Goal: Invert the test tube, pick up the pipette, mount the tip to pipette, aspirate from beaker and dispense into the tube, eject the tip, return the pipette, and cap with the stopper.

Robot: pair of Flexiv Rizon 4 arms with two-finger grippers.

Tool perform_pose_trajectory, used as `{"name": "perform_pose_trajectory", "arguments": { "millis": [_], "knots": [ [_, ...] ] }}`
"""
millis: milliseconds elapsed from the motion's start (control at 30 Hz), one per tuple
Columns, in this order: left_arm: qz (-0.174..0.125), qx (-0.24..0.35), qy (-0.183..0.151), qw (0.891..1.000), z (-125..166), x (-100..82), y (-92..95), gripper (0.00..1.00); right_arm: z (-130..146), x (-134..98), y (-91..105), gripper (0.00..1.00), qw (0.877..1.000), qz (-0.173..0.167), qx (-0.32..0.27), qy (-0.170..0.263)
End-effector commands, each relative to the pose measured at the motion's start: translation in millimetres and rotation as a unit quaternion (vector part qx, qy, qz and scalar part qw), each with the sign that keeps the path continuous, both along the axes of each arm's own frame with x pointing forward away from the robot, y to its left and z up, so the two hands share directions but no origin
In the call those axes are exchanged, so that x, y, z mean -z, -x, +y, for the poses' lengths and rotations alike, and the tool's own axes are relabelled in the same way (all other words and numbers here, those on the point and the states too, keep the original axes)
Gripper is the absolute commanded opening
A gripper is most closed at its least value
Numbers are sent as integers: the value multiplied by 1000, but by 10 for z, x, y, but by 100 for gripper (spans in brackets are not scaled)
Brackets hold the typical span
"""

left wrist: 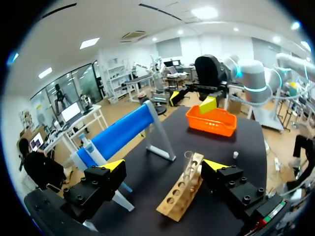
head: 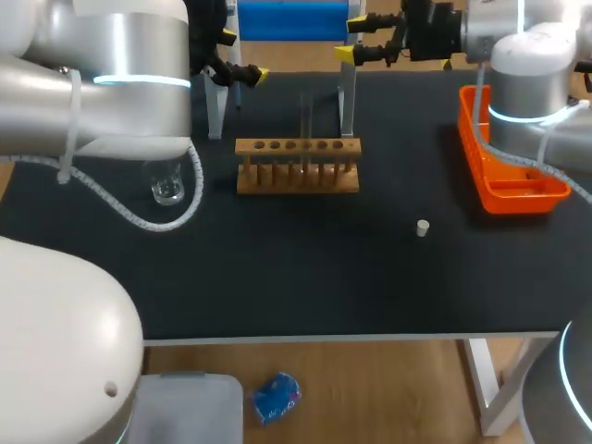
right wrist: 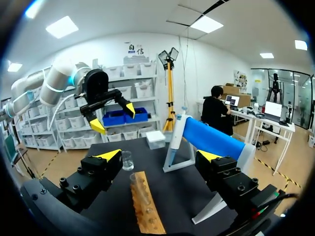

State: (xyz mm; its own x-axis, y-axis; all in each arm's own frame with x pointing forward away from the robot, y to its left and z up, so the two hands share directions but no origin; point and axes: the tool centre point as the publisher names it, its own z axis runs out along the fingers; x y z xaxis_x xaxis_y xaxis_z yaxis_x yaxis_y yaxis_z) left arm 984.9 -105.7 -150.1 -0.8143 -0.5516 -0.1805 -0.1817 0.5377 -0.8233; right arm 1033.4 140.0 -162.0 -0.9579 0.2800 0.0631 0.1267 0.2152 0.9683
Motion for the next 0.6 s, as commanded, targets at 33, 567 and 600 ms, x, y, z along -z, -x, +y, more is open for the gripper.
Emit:
{"name": "perform_pose_trajectory", "arguments": {
  "millis": [33,567,600],
  "knots": [
    [94,206,11,974,21,-75,33,100,-288,-11,280,100,1000,-2,-6,1],
    [155,263,48,951,-143,73,50,100,-590,133,648,100,1000,3,-26,3],
    [155,263,48,951,-143,73,50,100,-590,133,648,100,1000,3,-26,3]
  ]
}}
